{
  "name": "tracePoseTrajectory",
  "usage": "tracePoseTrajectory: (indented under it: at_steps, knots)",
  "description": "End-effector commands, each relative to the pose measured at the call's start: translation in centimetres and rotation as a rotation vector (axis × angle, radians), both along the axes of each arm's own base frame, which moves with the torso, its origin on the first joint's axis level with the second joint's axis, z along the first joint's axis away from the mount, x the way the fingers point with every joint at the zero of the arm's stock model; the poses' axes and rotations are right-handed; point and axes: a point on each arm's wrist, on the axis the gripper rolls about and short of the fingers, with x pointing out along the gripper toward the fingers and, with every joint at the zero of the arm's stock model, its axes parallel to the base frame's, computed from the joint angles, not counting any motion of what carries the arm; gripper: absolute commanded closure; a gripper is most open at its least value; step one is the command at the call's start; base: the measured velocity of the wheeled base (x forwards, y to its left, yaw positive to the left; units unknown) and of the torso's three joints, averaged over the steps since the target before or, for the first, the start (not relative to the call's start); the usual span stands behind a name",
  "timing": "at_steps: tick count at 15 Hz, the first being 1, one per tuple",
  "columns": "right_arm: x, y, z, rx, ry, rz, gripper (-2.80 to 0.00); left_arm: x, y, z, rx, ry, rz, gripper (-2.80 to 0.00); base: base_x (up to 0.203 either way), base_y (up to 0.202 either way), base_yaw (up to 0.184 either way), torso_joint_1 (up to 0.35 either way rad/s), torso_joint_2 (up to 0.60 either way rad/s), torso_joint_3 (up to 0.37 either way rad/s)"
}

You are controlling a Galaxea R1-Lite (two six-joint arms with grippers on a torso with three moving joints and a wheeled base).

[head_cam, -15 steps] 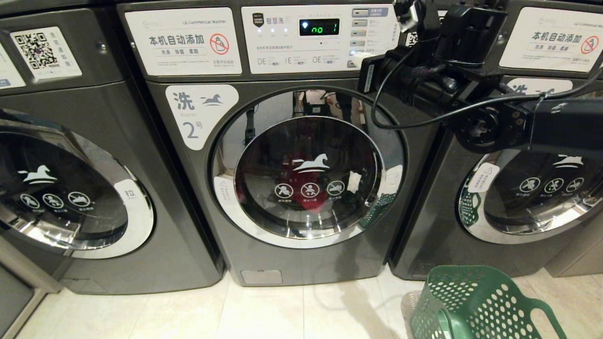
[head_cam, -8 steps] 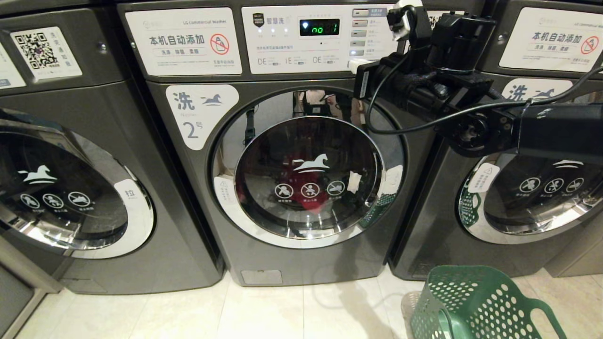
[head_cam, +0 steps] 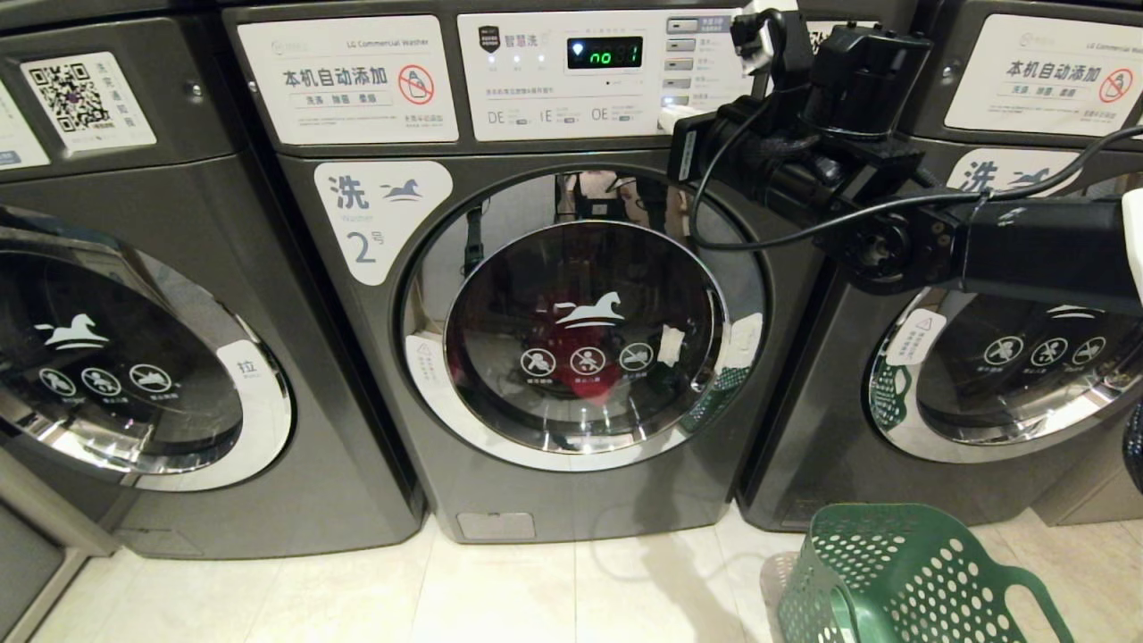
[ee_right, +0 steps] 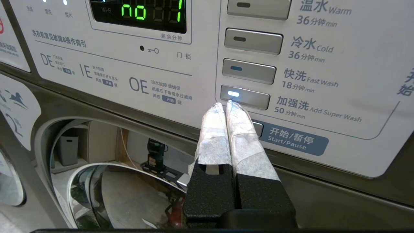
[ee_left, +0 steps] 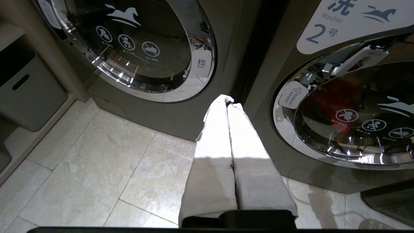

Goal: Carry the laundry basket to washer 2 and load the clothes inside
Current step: Press the washing machine switch

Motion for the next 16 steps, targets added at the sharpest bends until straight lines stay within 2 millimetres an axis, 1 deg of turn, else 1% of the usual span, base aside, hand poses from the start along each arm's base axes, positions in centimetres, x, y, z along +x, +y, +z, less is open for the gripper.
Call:
tracePoseTrajectory:
  at_steps: [1, 5, 9, 16]
  knots:
    - [0.35, -0.17, -0.28, -0.002, 0.002, -0.009, 0.00, 0.10, -0.02, -0.05, 0.001, 0.006, 0.004, 0.00, 0.000, 0.000, 0.000, 0.000, 0.00, 0.000]
    - [0.70, -0.77, -0.46, -0.002, 0.010, -0.045, 0.00, 0.09, -0.02, 0.00, 0.000, 0.003, 0.004, 0.00, 0.000, 0.000, 0.000, 0.000, 0.00, 0.000]
    - [0.74, -0.89, -0.66, 0.000, 0.026, -0.080, 0.00, 0.03, 0.01, 0.01, 0.000, 0.001, 0.006, 0.00, 0.000, 0.000, 0.000, 0.000, 0.00, 0.000]
    - [0.57, -0.97, -0.67, -0.010, 0.036, -0.085, 0.00, -0.25, 0.08, 0.11, -0.002, -0.008, 0.004, 0.00, 0.000, 0.000, 0.000, 0.000, 0.00, 0.000]
